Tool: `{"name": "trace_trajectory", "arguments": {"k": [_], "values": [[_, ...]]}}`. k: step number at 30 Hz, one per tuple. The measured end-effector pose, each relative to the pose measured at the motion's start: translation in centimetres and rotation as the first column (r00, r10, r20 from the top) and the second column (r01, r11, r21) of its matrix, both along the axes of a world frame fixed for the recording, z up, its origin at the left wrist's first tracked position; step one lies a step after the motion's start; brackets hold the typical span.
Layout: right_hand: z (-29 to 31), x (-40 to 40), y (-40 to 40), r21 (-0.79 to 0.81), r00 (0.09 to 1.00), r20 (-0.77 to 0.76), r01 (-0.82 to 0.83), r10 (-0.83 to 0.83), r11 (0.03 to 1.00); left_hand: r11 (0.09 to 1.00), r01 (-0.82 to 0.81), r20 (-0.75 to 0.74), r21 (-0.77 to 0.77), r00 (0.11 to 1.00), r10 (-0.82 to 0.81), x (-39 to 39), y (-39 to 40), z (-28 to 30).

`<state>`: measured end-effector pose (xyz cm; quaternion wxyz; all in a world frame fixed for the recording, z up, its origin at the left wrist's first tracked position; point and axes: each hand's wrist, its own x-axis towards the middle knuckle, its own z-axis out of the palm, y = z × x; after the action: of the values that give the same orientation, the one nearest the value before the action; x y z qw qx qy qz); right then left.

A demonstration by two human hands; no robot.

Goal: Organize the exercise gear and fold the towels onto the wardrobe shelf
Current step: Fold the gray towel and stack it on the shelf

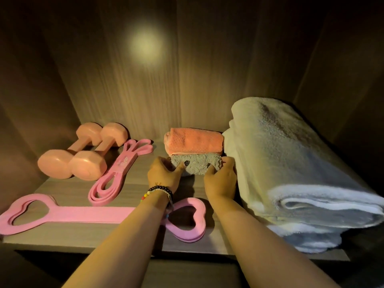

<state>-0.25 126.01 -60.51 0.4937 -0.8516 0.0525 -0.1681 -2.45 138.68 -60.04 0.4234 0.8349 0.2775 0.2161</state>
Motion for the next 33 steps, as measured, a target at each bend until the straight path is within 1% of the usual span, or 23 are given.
{"name": "trace_trajectory", "arguments": {"k": [3,5,8,10,12,14,16,17,19,21,23,25,27,29,31,33], "values": [[0.2,0.6,0.5,-0.073,0.999,-0.009,0.048,-0.049,0.996,0.999,0.029,-0.008,-0.015,1.000,-0.029,0.4,0.0,0.1],[0.2,0.8,0.7,-0.090,0.998,0.018,0.066,-0.065,0.994,0.999,0.031,0.007,-0.026,1.000,-0.030,0.5,0.1,0.1],[-0.2,1.0,0.8,-0.021,0.994,0.093,0.054,-0.052,0.998,0.999,0.033,0.016,0.000,0.999,-0.033,0.7,0.2,-0.3],[-0.7,0.7,0.5,-0.012,0.985,0.171,0.013,-0.011,1.000,0.999,0.034,0.006,0.020,0.999,-0.035,0.9,0.2,-0.4],[-1.1,-0.4,0.1,-0.064,0.964,0.265,-0.012,0.028,0.998,0.998,0.038,0.001,0.040,0.999,-0.038,1.2,0.3,-0.5],[-1.4,-1.2,-0.4,-0.173,0.937,0.335,-0.036,0.094,0.984,0.997,0.043,-0.003,0.064,0.999,-0.043,1.4,0.3,-0.5],[-1.9,-1.6,-0.7,-0.358,0.927,0.324,-0.066,0.190,0.931,0.993,0.070,-0.011,0.091,0.998,-0.070,1.6,0.3,-0.5],[-2.0,-1.6,-0.8,-0.433,0.931,0.280,-0.094,0.233,0.896,0.991,0.087,-0.016,0.103,0.996,-0.086,1.6,0.3,-0.6],[-1.8,-1.3,-1.0,-0.481,0.952,0.125,-0.187,0.278,0.857,0.987,0.116,-0.027,0.112,0.993,-0.114,1.7,0.2,-0.6],[-1.7,-1.0,-1.2,-0.472,0.957,0.038,-0.236,0.287,0.849,0.984,0.137,-0.035,0.116,0.990,-0.134,1.7,0.2,-0.6],[-1.6,-0.9,-1.2,-0.448,0.954,0.042,-0.249,0.298,0.859,0.985,0.141,-0.043,0.098,0.990,-0.138,1.7,0.4,-0.7],[-1.4,-0.9,-1.3,-0.350,0.953,0.063,-0.256,0.296,0.901,0.986,0.143,-0.048,0.080,0.989,-0.140,1.6,0.3,-0.7],[-1.2,-1.1,-1.5,-0.211,0.958,0.068,-0.258,0.277,0.943,0.988,0.145,-0.062,0.061,0.988,-0.141,1.4,0.3,-0.4],[-0.9,-1.5,-1.9,-0.107,0.959,0.042,-0.273,0.279,0.956,0.989,0.150,-0.082,0.004,0.985,-0.150,1.0,0.3,0.2],[-0.6,-2.3,-2.3,-0.054,0.951,0.008,-0.308,0.309,0.950,0.985,0.159,-0.091,-0.068,0.982,-0.165,0.3,0.4,0.9],[-0.4,-3.5,-2.9,-0.070,0.938,-0.042,-0.345,0.343,0.936,0.981,0.163,-0.086,-0.102,0.981,-0.172,-0.7,0.4,1.6]]}}
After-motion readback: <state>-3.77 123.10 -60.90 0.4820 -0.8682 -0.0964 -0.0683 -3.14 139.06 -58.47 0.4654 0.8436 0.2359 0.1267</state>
